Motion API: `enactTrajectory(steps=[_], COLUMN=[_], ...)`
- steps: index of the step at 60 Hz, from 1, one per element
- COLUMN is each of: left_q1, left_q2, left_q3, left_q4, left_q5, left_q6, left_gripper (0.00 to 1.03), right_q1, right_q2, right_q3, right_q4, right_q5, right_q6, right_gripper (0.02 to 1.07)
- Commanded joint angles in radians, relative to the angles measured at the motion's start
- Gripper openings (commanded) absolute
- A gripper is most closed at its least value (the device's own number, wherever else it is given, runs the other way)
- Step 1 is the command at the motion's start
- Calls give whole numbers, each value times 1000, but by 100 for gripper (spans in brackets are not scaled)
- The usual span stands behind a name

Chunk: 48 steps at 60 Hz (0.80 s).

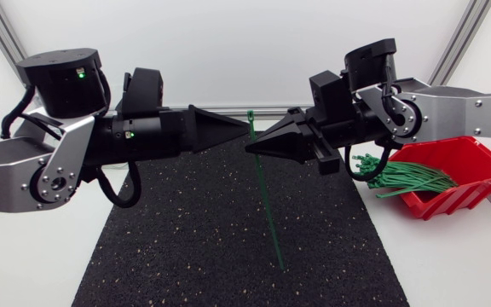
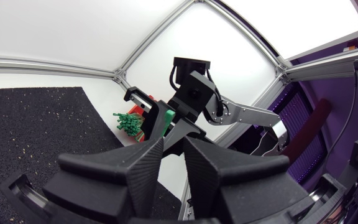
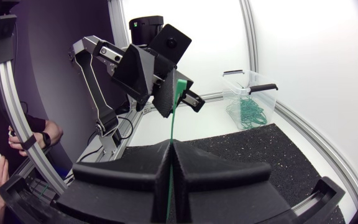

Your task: Take a green cable tie from the red box, thread the tail through the head to close it, then place it in the transparent bin on the left.

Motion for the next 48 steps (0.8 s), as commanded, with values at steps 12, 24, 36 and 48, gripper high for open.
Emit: enactTrajectory(steps=[12,24,36,48], left_q1=[13,7,-10,-23], left_q2=[7,30,60,85], left_q3=[-26,-14,8,37], left_q4=[14,17,20,25], left_q5=[4,4,4,1], left_q6=[72,83,93,93], left_gripper=[31,32,33,33], right_q1=[-44,-27,-9,-7], right_q2=[0,14,44,77], right_q3=[-25,-31,-30,-31], right_q4=[31,36,50,62], right_q5=[-72,-94,-107,-123], right_q6=[210,268,308,322], right_gripper=[8,8,8,8])
